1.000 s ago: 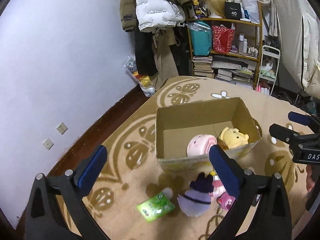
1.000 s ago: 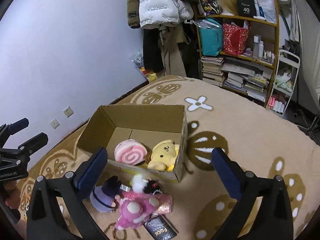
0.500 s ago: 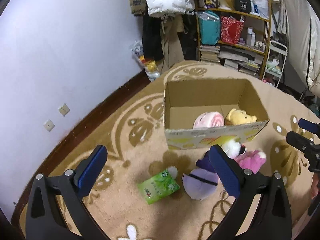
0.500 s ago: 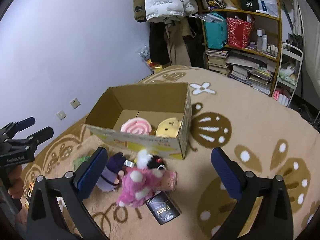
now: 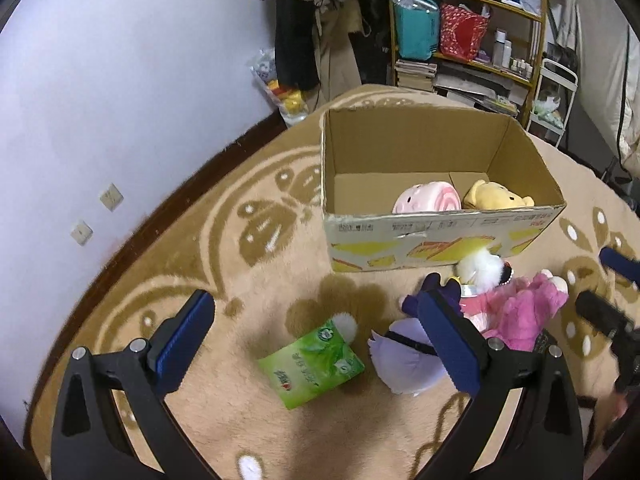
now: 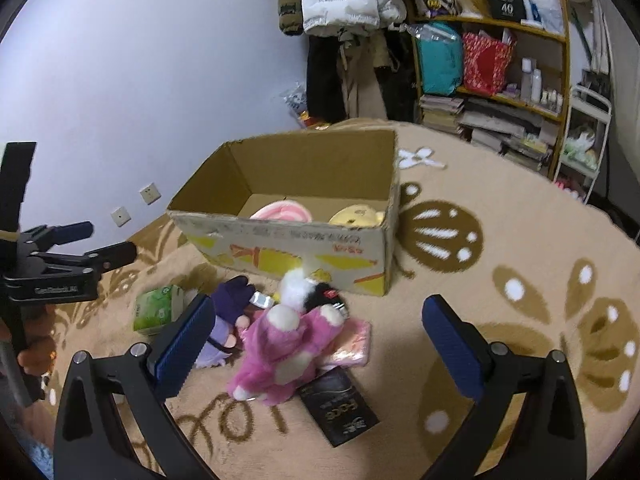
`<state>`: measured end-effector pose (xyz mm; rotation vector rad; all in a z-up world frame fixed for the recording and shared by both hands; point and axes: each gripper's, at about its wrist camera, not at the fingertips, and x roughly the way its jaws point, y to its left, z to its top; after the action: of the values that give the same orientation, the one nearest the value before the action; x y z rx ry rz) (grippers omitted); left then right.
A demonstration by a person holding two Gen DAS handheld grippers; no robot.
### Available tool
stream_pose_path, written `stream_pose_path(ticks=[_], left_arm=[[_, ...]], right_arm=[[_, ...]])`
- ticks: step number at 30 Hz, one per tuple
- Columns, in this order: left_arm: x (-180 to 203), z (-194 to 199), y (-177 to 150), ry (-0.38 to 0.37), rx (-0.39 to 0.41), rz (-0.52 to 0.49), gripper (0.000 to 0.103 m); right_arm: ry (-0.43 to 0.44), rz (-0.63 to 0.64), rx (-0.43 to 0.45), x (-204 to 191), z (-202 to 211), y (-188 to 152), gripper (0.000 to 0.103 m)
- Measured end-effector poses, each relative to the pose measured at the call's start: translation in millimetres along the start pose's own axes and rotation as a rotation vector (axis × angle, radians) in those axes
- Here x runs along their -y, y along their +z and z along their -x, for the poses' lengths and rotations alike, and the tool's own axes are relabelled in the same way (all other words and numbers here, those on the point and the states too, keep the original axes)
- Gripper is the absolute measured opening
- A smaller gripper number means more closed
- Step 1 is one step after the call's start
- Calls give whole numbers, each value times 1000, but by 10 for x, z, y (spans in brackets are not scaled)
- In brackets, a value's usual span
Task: Organize soft objects
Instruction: 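Move both tools back toward the remaining items beside the box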
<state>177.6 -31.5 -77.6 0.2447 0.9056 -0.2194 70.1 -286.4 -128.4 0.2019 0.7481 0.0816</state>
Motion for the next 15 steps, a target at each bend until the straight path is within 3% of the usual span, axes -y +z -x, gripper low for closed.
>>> stream_pose_path(ticks=[15], left_arm=[[-136,-391,-41,-20,-111,86,101]], right_arm=[[35,26,-26,-21,-292,-32,103]])
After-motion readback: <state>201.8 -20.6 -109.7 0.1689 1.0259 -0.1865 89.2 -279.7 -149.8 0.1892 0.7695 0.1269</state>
